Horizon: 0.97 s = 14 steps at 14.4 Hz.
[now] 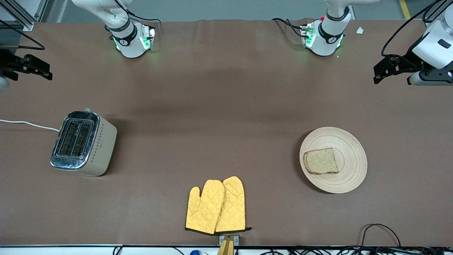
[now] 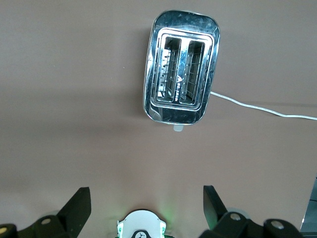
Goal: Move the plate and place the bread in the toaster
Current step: 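Reach the left gripper toward the rim of the wooden plate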
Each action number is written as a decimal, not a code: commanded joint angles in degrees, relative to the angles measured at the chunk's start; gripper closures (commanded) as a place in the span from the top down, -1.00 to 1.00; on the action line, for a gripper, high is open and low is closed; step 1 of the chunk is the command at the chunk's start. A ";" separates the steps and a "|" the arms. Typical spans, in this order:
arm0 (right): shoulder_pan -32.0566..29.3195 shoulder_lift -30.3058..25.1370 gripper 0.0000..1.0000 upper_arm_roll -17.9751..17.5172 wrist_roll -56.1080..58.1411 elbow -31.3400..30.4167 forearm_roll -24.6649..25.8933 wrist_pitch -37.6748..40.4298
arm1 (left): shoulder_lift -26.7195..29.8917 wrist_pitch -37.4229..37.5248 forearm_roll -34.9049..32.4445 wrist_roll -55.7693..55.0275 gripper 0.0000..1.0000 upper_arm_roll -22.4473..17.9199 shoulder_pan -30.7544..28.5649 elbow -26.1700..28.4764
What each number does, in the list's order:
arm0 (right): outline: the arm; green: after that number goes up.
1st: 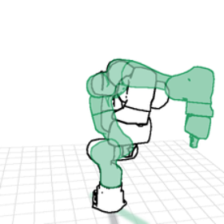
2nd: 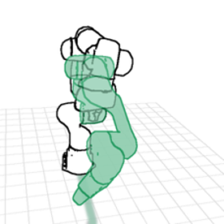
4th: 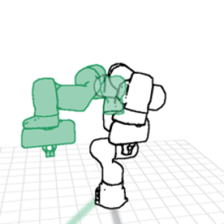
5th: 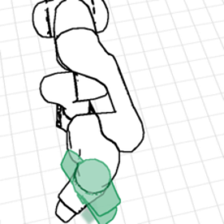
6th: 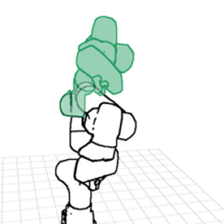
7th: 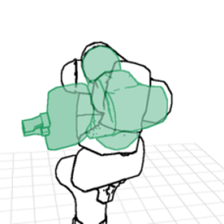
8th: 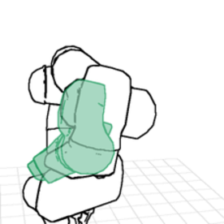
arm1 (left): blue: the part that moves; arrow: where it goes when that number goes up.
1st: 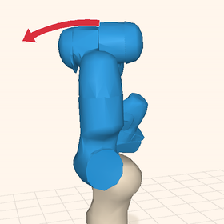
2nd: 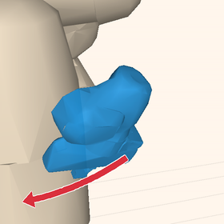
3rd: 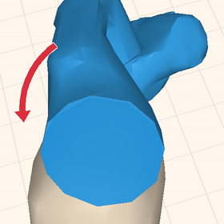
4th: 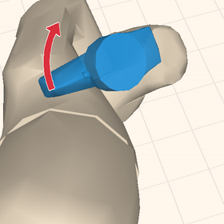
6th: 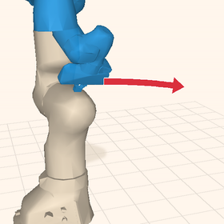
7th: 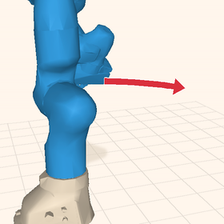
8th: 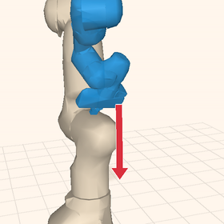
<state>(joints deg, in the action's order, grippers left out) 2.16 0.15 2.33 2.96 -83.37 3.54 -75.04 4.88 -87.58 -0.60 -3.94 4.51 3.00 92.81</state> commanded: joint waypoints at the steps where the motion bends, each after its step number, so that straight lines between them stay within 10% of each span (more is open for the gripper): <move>1: -0.14 0.02 1.00 -0.05 0.55 0.67 0.06 0.69 | -0.66 1.27 -0.81 0.86 1.00 -0.12 0.16 -1.58; 7: -0.14 0.02 1.00 -0.05 0.55 0.67 0.06 0.69 | -4.34 1.27 0.94 1.30 1.00 -1.16 -1.84 -4.91; 14: -0.14 0.02 1.00 -0.05 0.47 0.67 0.06 0.69 | -17.25 -3.03 21.67 14.80 1.00 -1.44 -15.90 -4.48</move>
<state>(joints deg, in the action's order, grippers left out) 2.15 0.15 2.38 2.96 -83.35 3.54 -75.04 -7.92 -90.03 16.70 6.25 2.87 -9.98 90.37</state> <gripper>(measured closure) 0.000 0.000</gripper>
